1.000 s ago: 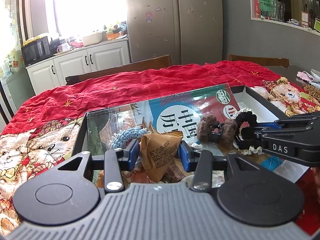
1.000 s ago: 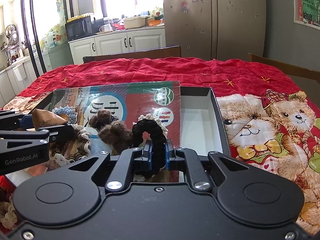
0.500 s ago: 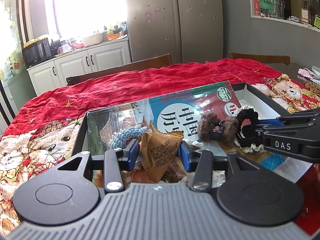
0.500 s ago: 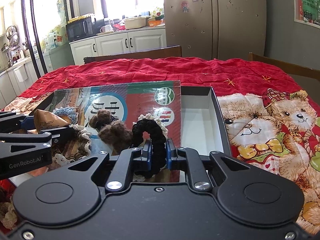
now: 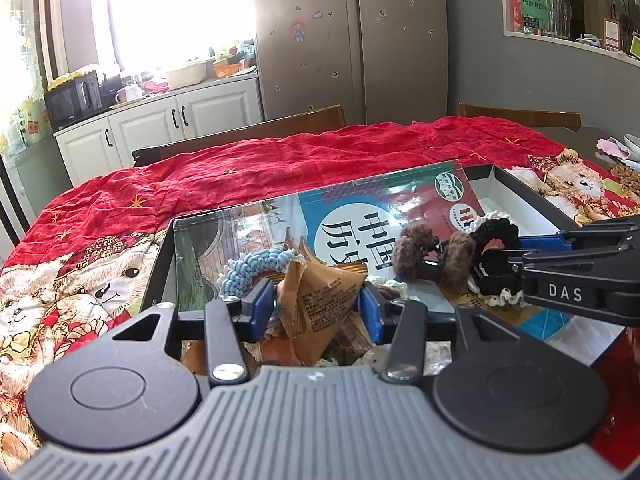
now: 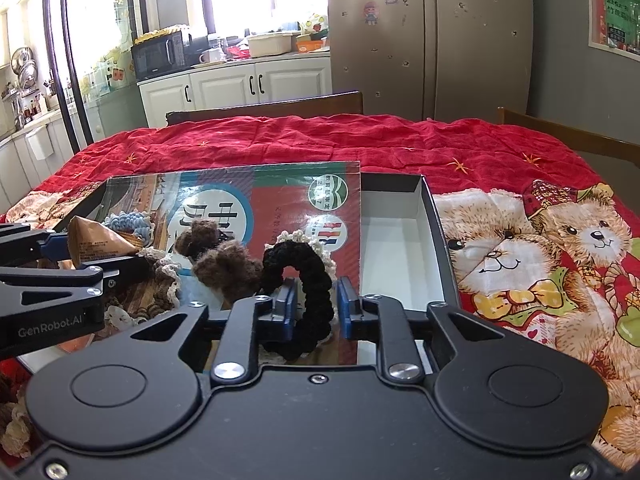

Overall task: Organize objects
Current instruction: 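Lower the paper pyramid and black ring into the box onto the book, then open the right tool to release the black ring while the left tool releases the pyramid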

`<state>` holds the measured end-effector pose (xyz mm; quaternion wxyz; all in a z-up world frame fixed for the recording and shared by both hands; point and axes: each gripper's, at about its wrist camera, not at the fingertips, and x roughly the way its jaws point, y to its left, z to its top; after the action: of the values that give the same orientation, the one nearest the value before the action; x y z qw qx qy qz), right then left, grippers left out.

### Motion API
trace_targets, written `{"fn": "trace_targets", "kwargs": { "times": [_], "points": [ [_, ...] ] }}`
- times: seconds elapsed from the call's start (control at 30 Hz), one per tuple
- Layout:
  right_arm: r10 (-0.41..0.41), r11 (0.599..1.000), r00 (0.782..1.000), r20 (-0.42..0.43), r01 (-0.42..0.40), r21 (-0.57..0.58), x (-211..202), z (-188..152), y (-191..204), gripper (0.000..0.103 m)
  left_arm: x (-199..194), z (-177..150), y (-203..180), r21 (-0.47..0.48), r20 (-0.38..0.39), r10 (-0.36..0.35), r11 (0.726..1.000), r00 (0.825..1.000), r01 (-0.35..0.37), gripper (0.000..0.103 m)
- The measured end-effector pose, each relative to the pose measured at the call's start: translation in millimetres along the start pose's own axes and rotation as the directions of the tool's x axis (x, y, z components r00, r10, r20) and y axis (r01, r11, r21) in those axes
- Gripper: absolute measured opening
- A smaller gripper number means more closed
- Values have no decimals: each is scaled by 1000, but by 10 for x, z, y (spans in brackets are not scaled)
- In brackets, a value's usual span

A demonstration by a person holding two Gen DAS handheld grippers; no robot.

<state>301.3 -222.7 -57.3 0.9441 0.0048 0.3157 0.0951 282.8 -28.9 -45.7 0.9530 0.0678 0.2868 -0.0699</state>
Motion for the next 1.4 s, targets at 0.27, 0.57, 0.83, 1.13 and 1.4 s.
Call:
{"fn": "trace_targets", "kwargs": {
  "times": [0.27,0.57,0.83,1.13,1.4],
  "points": [
    [-1,1000,1000,11,1,3,-19,5,-8,34,-45,3,-6,-1,13,-3,1000,1000,3,64],
    [-13,1000,1000,26,12,17,-44,11,-29,48,-94,15,-28,2,34,0,1000,999,0,69],
    [-15,1000,999,34,14,23,-62,8,-41,50,-130,32,-18,-6,50,1,1000,999,-1,73],
    [-2,1000,999,47,1,30,-140,11,-44,51,-212,48,-18,-13,72,-5,1000,997,6,79],
    [-3,1000,999,54,2,25,-197,19,-35,52,-304,55,-28,-19,88,-2,1000,996,4,85]
  ]
}}
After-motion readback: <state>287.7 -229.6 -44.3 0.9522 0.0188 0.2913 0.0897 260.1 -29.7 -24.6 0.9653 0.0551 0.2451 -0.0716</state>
